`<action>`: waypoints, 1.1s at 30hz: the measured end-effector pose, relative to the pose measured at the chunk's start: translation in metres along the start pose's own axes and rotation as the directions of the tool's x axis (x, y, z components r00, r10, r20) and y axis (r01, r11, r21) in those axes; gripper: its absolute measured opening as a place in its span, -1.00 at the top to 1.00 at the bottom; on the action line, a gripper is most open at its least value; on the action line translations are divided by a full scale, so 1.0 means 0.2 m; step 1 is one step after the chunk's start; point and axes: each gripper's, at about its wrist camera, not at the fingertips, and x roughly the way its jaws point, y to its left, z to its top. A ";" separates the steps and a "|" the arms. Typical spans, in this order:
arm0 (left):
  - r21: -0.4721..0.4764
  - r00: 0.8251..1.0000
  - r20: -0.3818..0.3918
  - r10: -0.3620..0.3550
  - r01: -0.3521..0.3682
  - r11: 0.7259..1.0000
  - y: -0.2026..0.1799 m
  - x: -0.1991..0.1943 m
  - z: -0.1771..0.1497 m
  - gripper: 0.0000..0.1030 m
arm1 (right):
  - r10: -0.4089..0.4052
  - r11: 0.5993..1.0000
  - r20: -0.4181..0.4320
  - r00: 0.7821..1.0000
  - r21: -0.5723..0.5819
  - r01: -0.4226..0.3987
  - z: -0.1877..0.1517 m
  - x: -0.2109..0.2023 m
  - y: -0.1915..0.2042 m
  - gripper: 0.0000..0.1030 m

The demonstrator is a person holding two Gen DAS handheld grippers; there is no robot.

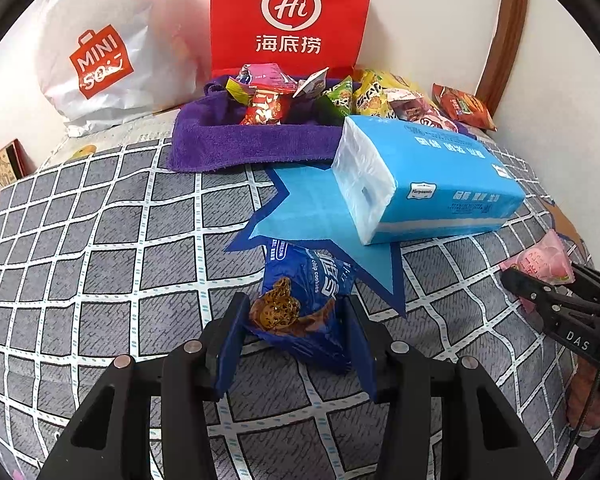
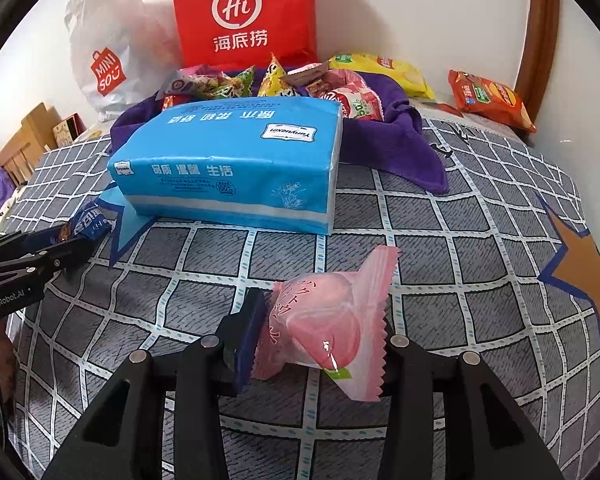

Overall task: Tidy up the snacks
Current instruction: 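Carry the blue bag and pink candy past the tissue pack toward the towel with both grippers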

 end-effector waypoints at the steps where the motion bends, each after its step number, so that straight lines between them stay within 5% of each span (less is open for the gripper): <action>1: -0.006 1.000 0.000 -0.006 0.006 1.000 0.01 0.00 0.00 0.13 | -0.002 1.000 0.000 1.000 -0.001 0.002 0.00 0.00 0.00 0.19; 10: -0.046 0.998 0.013 -0.055 0.056 0.997 0.04 -0.02 0.00 0.16 | -0.013 1.000 0.000 1.000 0.004 0.013 0.00 0.00 0.01 0.20; 15: -0.021 0.999 0.003 -0.035 0.035 0.999 0.02 -0.02 0.01 0.17 | -0.038 0.999 0.006 0.999 0.000 0.038 0.00 -0.02 0.02 0.37; 33: -0.078 0.999 0.014 -0.030 0.031 0.996 -0.03 -0.21 -0.04 0.41 | 0.049 0.998 0.098 0.994 -0.039 -0.046 0.01 -0.29 0.16 0.37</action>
